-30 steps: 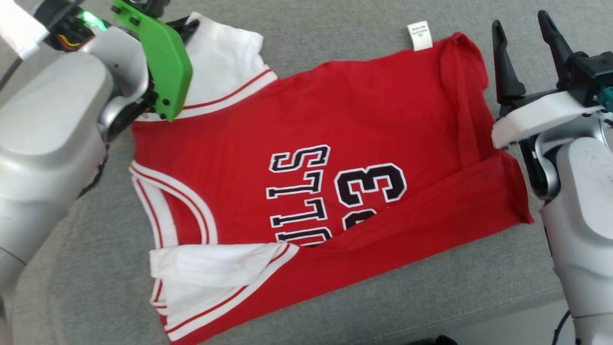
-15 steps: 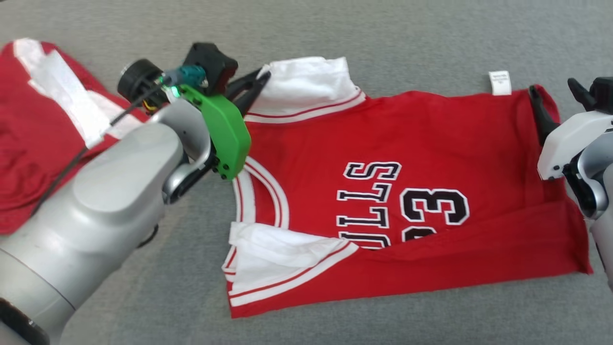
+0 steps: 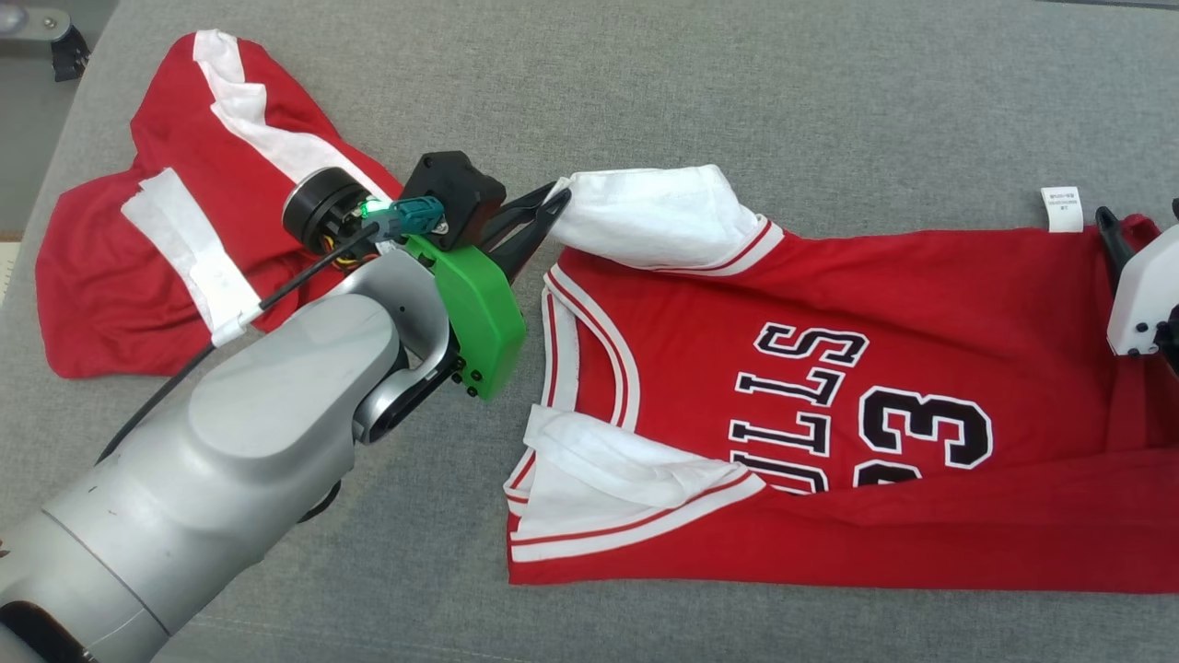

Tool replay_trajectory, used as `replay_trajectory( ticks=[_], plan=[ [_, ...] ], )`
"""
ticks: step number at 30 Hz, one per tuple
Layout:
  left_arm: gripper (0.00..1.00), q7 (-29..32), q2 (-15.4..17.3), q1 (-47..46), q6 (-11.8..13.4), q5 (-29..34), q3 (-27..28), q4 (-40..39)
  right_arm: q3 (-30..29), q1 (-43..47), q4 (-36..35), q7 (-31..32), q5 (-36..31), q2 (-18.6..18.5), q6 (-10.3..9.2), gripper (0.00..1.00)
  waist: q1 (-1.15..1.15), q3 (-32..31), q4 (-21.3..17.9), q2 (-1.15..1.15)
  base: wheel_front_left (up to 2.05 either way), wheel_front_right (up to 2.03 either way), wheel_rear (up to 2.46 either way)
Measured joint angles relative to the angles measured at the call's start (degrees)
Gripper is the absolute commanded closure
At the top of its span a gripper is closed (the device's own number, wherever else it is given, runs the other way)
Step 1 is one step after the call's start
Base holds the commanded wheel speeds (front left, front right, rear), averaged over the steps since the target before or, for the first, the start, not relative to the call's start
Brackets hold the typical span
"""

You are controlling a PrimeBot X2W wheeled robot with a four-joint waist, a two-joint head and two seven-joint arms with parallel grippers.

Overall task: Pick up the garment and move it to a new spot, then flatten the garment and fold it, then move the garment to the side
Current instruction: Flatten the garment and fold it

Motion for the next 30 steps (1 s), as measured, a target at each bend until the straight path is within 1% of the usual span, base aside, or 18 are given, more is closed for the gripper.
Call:
replay_trajectory(
  ticks=[6, 18, 19, 21, 22, 24, 25, 26, 28, 29, 30],
  plan=[
    [1.0, -0.1, 0.0, 0.0, 0.1, 0.0, 0.0, -0.2, 0.6, -1.2, 2.9, 0.0, 1.0, -0.4, 0.0, 0.0, 0.0, 0.6, -0.3, 0.0, 0.0, 0.0, 0.0],
    [1.0, 0.1, 0.5, -0.2, 0.3, 0.4, -0.3, 0.6, 3.3, -3.1, 5.6, -0.9, 2.9, -0.1, 0.0, 0.0, 0.0, 0.8, -2.0, 0.0, 0.0, 0.0, 0.0],
    [1.0, 0.1, 0.4, -0.2, 0.2, 0.4, -0.3, 0.6, 3.6, -3.4, 5.7, -0.9, 3.2, -0.1, 0.0, 0.04, 0.0, 0.8, -2.1, 0.0, 0.0, 0.0, 0.0],
    [1.0, 0.3, 0.4, -0.3, 0.2, 0.4, -0.3, 0.7, 4.3, -3.7, 5.7, -0.8, 3.7, -0.2, 0.0, 0.25, 0.0, 0.9, -2.2, 0.0, 0.0, 0.0, 0.0],
    [1.0, 0.3, 0.4, -0.4, 0.2, 0.4, -0.3, 0.7, 4.8, -3.8, 5.7, -0.5, 4.1, -0.2, 0.0, 0.33, 0.0, 1.0, -2.2, 0.0, 0.0, 0.0, 0.0],
    [1.0, 0.3, 0.4, -0.7, 0.3, 0.4, -0.3, 0.7, 5.9, -4.1, 5.6, -0.4, 5.1, -0.2, 0.0, 0.34, 0.0, 1.2, -2.2, 0.0, 0.0, 0.0, 0.0],
    [1.0, 0.4, 0.4, -0.9, 0.3, 0.4, -0.3, 0.7, 6.2, -4.4, 5.7, -0.2, 5.5, -0.3, 0.0, 0.38, 0.0, 1.4, -2.1, 0.0, 0.0, 0.0, 0.0],
    [1.0, 0.4, 0.4, -1.0, 0.3, 0.4, -0.3, 0.7, 6.5, -4.6, 5.7, 0.0, 5.8, -0.4, 0.0, 0.49, 0.0, 1.5, -2.1, 0.0, 0.0, 0.0, 0.0],
    [1.0, 0.4, 0.4, -1.2, 0.3, 0.4, -0.3, 0.8, 7.1, -4.9, 6.1, 0.5, 6.7, -0.5, 0.0, 0.54, 0.0, 1.8, -2.0, 0.0, 0.0, 0.0, 0.0],
    [1.0, 0.4, 0.4, -1.2, 0.2, 0.4, -0.3, 0.8, 7.3, -5.1, 6.2, 0.5, 6.9, -0.6, 0.0, 0.79, 0.0, 1.9, -1.9, 0.0, 0.0, 0.0, 0.0],
    [1.0, 0.4, 0.4, -1.2, 0.2, 0.4, -0.3, 0.8, 7.6, -5.3, 6.4, 0.5, 7.2, -0.7, 0.0, 1.0, 0.0, 1.9, -1.9, 0.0, 0.0, 0.0, 0.0]
  ],
)
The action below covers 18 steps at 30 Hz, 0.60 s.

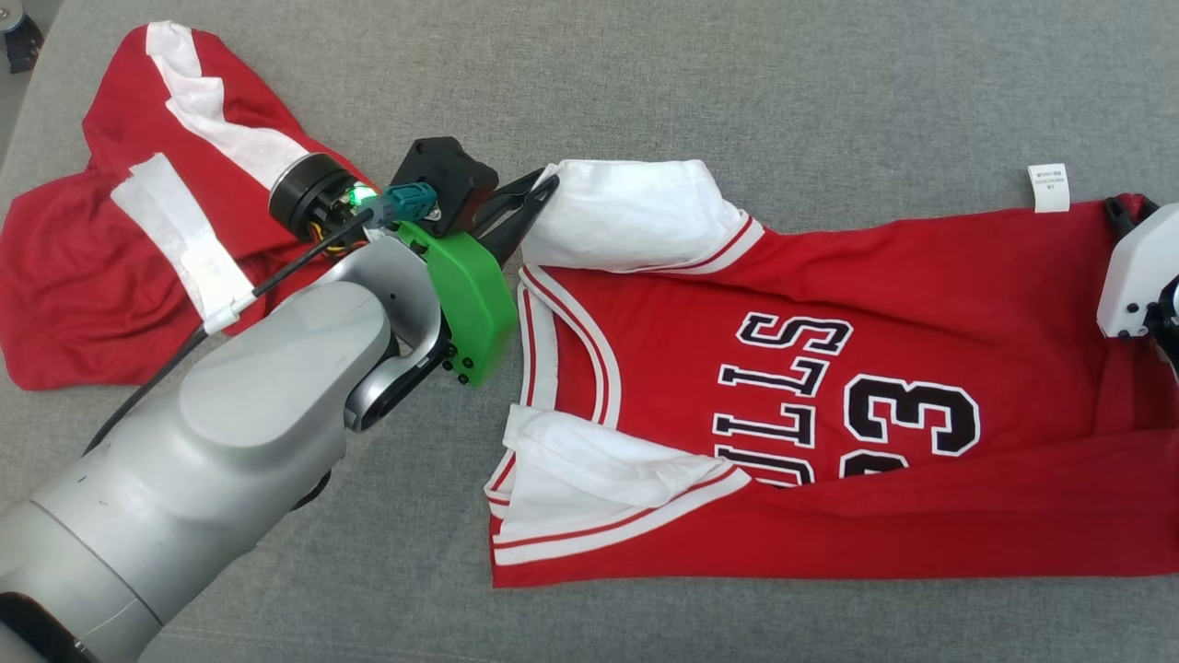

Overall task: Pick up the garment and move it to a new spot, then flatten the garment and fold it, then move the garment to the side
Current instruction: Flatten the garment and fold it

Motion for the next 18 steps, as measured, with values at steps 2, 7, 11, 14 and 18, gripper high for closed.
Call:
replay_trajectory(
  ticks=[2, 7, 11, 14, 18],
  plan=[
    [1.0, 0.0, -0.1, 0.0, 0.0, 0.0, 0.0, 0.2, 0.8, -0.3, 0.2, 0.2, 0.7, -0.2, 0.0, 1.0, 0.0, 0.1, 0.1, 0.0, 0.0, 0.0, 0.0],
    [1.0, -0.5, 0.0, 0.0, 0.2, 0.0, 0.2, 1.0, 1.7, -0.7, 0.4, -2.4, 1.4, -1.1, 0.0, 1.0, 0.0, -0.3, 0.0, 0.0, 0.0, 0.0, 0.0],
    [1.0, -1.8, 0.2, -0.4, 0.8, -0.2, 1.3, 3.3, 1.7, -2.8, 0.5, -5.3, 1.4, -1.6, 0.0, 1.0, 0.0, -0.5, -0.7, 0.0, 0.0, 0.0, 0.0],
    [1.0, -2.8, 0.1, -1.9, 1.0, 0.1, 1.7, 5.8, 1.7, -4.1, 0.8, -7.3, 1.4, -1.6, 0.01, 1.0, 0.0, -0.5, -1.3, 0.0, 0.0, 0.0, 0.0],
    [1.0, -4.6, -0.8, -4.3, 1.1, 1.3, 2.0, 10.1, 2.7, -5.3, 0.8, -8.9, 1.4, -1.3, 0.01, 1.0, 0.0, 0.0, -2.2, 0.0, 0.0, 0.0, 0.0]
  ],
)
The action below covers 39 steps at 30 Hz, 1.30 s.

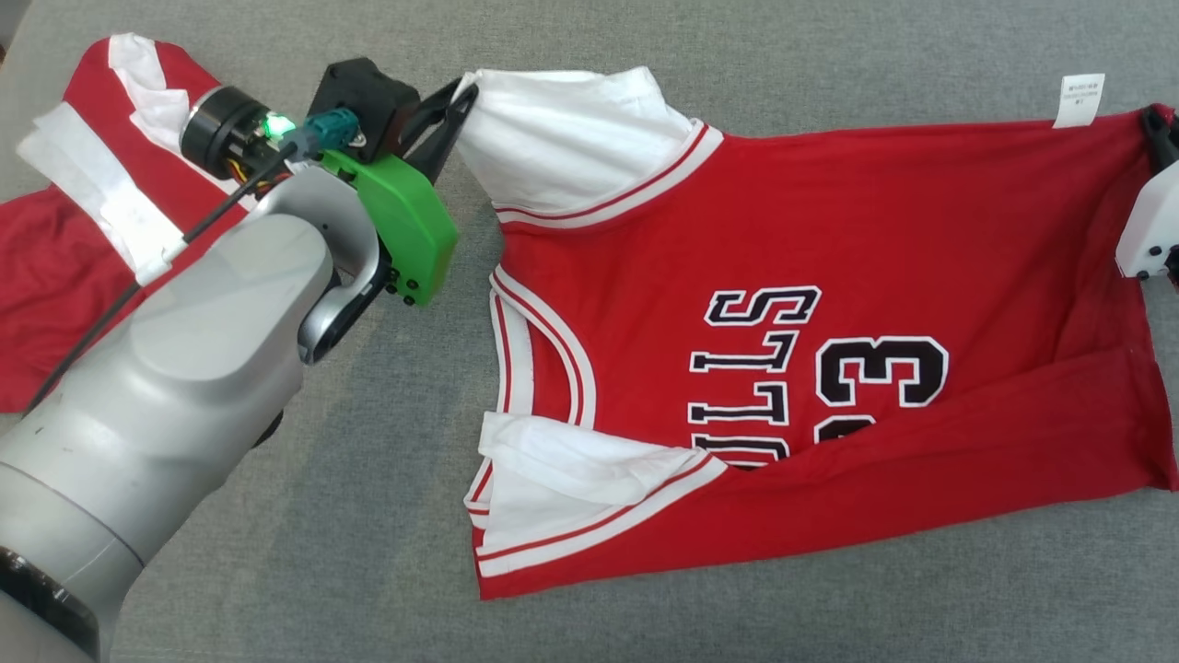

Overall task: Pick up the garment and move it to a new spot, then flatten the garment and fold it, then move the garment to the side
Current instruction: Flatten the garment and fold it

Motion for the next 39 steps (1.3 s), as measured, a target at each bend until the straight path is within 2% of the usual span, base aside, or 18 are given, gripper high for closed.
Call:
replay_trajectory(
  ticks=[4, 11, 17, 23, 29, 36, 39],
  plan=[
    [1.0, -1.1, -1.8, -2.7, -0.9, 0.6, 0.1, 4.7, 1.0, -1.1, -0.2, -1.7, 0.5, 0.0, 0.0, 1.0, 0.0, 0.9, -0.8, 0.0, 0.0, 0.0, 0.0],
    [1.0, -5.4, -4.6, -7.5, -0.8, 2.7, 0.9, 12.3, 2.6, -3.4, 0.1, -5.7, 0.7, -0.5, 0.0, 1.0, 0.0, 2.6, -2.0, 0.0, 0.0, 0.0, 0.0],
    [1.0, -7.4, -6.6, -8.8, -1.3, 3.4, 1.5, 16.7, 3.7, -4.6, 1.2, -9.5, -0.1, -0.3, 0.0, 1.0, 0.0, 3.5, -2.7, 0.0, 0.0, 0.0, 0.0],
    [1.0, -8.1, -7.0, -7.6, -2.2, 4.3, 1.6, 18.2, 6.1, -4.0, 0.3, -11.9, 0.1, -0.4, 0.0, 1.0, 0.0, 2.5, -2.4, 0.0, 0.0, 0.0, 0.0],
    [1.0, -8.3, -5.1, -2.6, -2.8, 6.4, 2.5, 14.0, 10.6, 2.0, -3.7, -12.4, 4.3, -2.1, -0.01, 1.0, 0.0, -0.2, -1.8, 0.0, 0.0, 0.0, 0.0],
    [1.0, -8.3, -0.2, 5.7, -2.9, 8.6, 1.0, 5.7, 15.0, 9.8, -8.6, -11.3, 10.6, -7.0, 0.0, 1.0, 0.0, -4.3, -0.8, 0.0, 0.0, 0.0, 0.0],
    [1.0, -7.6, 2.4, 9.3, -2.2, 8.9, -0.4, 1.3, 15.9, 12.4, -9.6, -10.7, 13.0, -9.3, 0.0, 1.0, 0.0, -6.1, -0.3, 0.0, 0.0, 0.0, 0.0]
  ],
)
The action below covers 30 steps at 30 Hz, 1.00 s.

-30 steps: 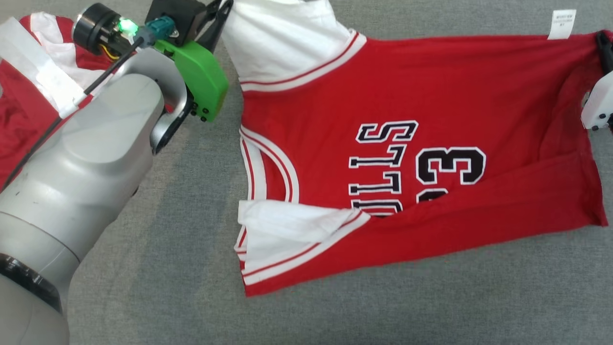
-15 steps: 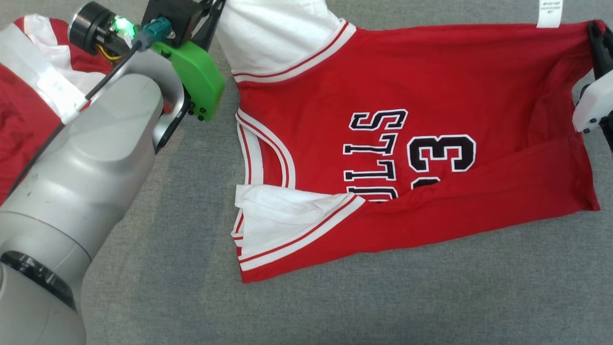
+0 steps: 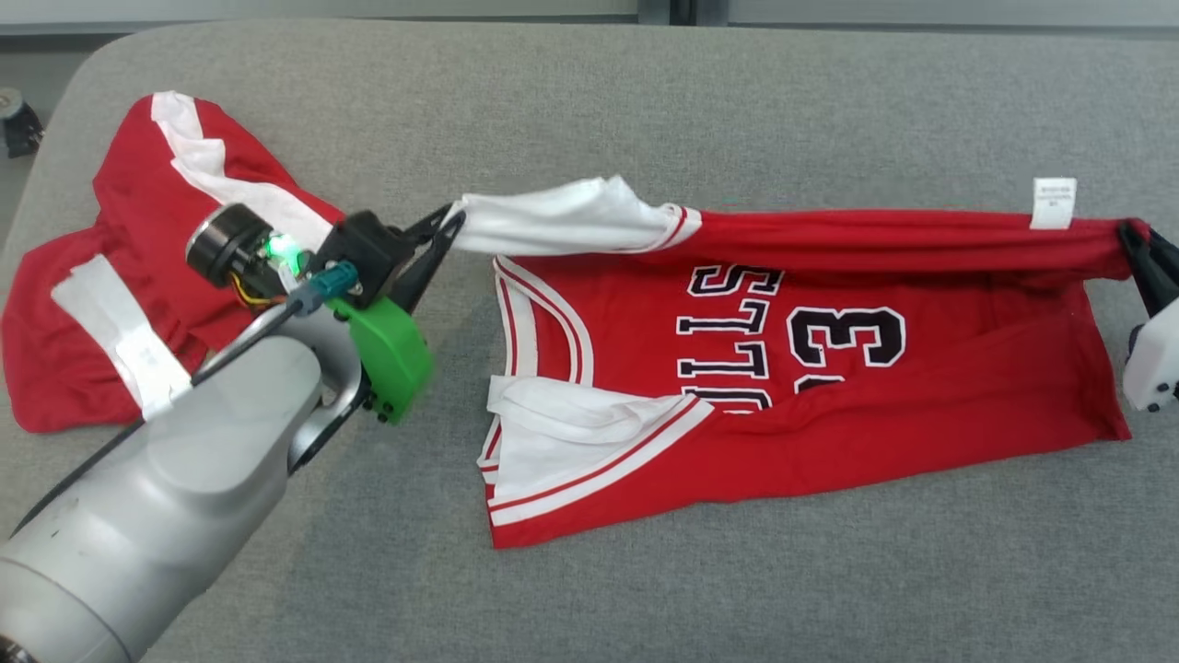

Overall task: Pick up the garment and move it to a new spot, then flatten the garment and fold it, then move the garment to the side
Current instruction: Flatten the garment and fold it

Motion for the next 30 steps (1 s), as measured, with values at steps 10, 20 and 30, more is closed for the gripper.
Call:
replay_trajectory(
  ticks=[10, 20, 30],
  plan=[
    [1.0, 6.3, 8.1, 11.0, 4.3, 1.0, -2.9, -17.4, 4.6, 6.6, -3.7, 4.2, 4.5, -5.3, 0.01, 1.0, 0.0, -3.7, 1.4, 0.0, 0.0, 0.0, 0.0],
    [1.0, 13.1, 11.8, 17.8, 5.7, 1.8, -4.1, -28.3, 8.7, 9.3, -8.6, 9.3, 8.6, -9.4, 0.01, 1.0, 0.0, -4.4, 0.8, 0.0, 0.0, 0.0, 0.0],
    [1.0, 17.4, 12.7, 19.2, 3.3, 1.4, -4.3, -30.9, 10.7, 9.7, -10.7, 13.0, 11.5, -10.8, 0.01, 1.0, 0.0, -3.8, -0.1, 0.0, 0.0, 0.0, 0.0]
  ],
)
